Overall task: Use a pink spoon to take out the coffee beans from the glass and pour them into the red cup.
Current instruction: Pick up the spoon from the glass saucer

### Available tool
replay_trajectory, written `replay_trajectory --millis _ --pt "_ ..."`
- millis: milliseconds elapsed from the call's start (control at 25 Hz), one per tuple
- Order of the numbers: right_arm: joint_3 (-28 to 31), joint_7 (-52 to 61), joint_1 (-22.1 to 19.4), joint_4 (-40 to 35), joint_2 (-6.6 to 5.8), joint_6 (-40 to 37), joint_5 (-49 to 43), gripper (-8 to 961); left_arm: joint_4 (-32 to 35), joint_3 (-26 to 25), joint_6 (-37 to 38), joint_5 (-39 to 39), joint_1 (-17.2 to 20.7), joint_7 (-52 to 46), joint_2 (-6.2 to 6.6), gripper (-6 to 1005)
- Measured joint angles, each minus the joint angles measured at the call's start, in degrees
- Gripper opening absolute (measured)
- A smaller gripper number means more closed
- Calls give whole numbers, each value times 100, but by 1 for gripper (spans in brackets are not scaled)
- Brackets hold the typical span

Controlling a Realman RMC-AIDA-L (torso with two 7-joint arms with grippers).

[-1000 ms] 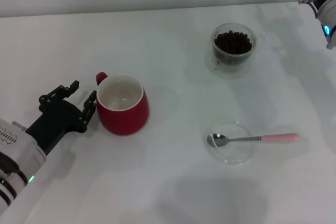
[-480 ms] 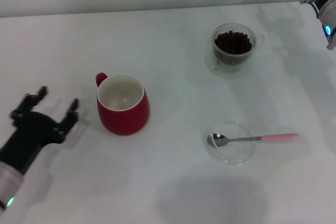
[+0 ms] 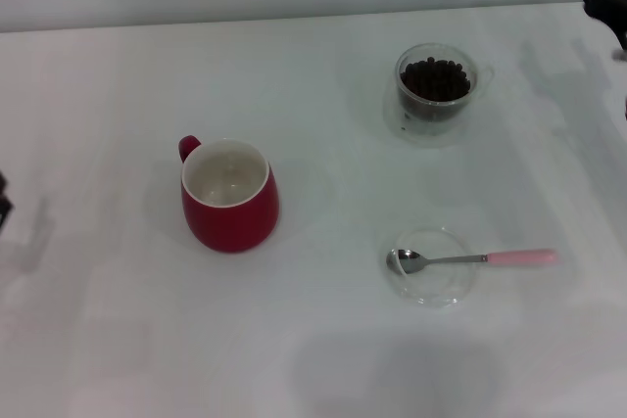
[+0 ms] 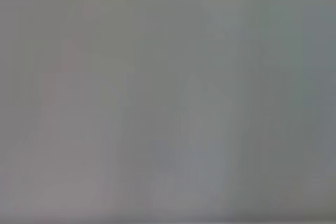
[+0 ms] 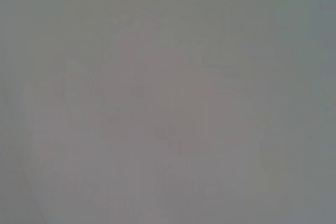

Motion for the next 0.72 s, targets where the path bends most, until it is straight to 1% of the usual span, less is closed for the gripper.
replay_trajectory --millis 160,280,360,400,440,520,600,720 --pt "-285 1043 -638 13 -8 -487 -213 868 25 -10 143 -616 -26 88 -27 753" --pt "-424 1664 -1072 98 -24 -908 -333 868 37 -49 152 -789 -118 134 -20 761" --pt "-626 2030 -1292 143 -41 -1122 -372 868 38 -67 152 -930 -185 140 -16 806" --pt "-929 2410 -1459 193 -50 -1248 -396 868 39 -70 152 -1003 -207 142 -16 828" --pt "-929 2410 -1459 193 -50 -1248 -396 868 39 -69 154 -1085 -220 144 -15 851" --pt "-1282 2675 -1547 308 -49 -1370 -402 868 26 -69 164 -1197 -232 146 -12 896" --pt "-1700 2932 -1638 418 -54 -1563 -406 868 -2 -69 153 -1250 -283 146 -5 893" --pt "-2307 3423 -1876 438 -91 -1783 -406 869 -12 -70 116 -1267 -474 149 -2 891"
